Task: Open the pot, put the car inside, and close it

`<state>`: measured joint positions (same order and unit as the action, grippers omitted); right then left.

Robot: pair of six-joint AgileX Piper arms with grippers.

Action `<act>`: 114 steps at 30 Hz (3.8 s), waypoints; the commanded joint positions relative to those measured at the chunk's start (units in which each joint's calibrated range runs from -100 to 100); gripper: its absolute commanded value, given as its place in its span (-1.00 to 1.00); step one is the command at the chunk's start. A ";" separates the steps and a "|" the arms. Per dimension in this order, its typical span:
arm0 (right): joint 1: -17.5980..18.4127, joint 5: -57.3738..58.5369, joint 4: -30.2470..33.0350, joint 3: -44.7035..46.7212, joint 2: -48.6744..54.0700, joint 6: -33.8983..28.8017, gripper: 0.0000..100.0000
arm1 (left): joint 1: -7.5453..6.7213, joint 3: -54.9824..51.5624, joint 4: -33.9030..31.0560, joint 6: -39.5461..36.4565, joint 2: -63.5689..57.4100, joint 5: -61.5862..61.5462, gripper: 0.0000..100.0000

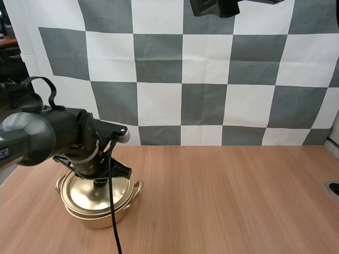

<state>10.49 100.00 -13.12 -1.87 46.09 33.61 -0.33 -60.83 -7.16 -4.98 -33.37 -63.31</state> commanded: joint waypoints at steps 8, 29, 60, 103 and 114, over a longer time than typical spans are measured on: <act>-0.03 0.00 -1.16 0.06 0.04 0.14 1.00 | -0.01 -0.10 -0.78 -0.16 -0.23 -1.61 -1.00; -0.03 0.00 -1.60 0.06 0.04 0.25 1.00 | -0.01 -0.10 0.87 7.79 -0.23 -4.84 1.00; -0.03 0.00 -1.18 0.06 0.13 0.25 1.00 | -0.01 5.24 -0.16 9.47 -12.96 -4.89 1.00; -2.04 -18.55 33.64 44.50 21.96 -35.96 -1.00 | -1.49 -10.66 0.91 -7.62 -56.06 31.26 -1.00; -2.04 -47.23 37.20 62.09 21.96 -43.89 -1.00 | -1.49 -31.39 0.91 -8.83 -66.63 52.36 -1.00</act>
<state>8.47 58.91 24.07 48.66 68.06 -9.30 -1.76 -84.76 -6.31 -13.83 -99.74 -12.15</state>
